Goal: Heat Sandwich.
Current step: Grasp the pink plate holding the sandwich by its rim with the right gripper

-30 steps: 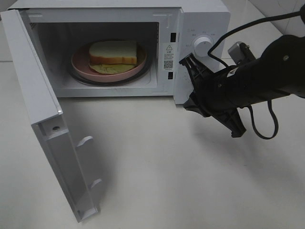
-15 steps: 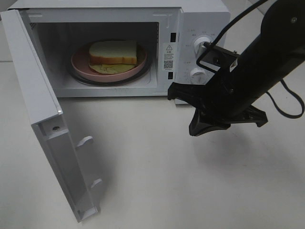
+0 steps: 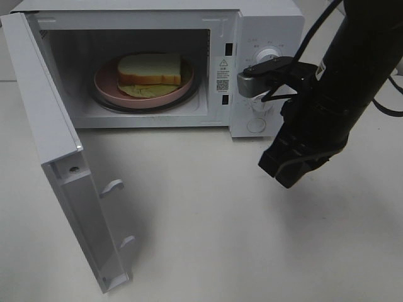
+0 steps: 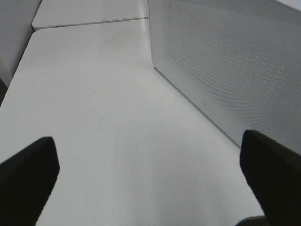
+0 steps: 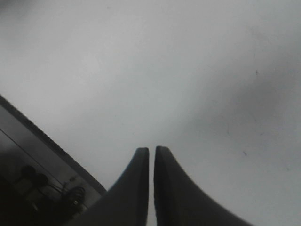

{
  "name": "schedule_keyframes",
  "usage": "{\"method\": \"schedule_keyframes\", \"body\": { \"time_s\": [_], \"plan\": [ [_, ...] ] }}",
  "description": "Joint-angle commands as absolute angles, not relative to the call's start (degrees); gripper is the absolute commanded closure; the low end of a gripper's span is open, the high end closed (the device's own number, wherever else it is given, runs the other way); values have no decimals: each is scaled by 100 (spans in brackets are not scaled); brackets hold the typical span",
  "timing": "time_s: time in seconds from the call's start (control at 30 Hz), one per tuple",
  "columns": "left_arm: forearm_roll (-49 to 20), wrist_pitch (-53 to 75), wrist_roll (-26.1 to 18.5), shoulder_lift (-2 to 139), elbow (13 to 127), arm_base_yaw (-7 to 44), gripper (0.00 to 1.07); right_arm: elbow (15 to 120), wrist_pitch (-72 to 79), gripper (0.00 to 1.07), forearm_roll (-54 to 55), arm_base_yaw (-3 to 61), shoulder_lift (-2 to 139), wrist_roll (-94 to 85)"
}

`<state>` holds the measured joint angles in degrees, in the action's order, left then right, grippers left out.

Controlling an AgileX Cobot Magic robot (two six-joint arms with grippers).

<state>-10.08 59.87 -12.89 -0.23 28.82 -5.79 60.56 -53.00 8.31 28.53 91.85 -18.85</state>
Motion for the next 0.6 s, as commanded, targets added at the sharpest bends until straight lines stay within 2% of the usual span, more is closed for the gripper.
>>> {"method": "schedule_keyframes", "body": {
  "time_s": [0.03, 0.3, 0.6],
  "plan": [
    [-1049, 5930, -1266, -149, 2876, -607, 5, 6073, -5489, 100, 796, 2865, 9139, -2716],
    [-1049, 5930, -1266, -149, 2876, -607, 5, 6073, -5518, 98, 796, 2865, 9139, -5770],
    [-1049, 5930, -1266, -149, 2876, -607, 5, 6073, -5460, 97, 791, 2865, 9139, -7443]
  ]
}}
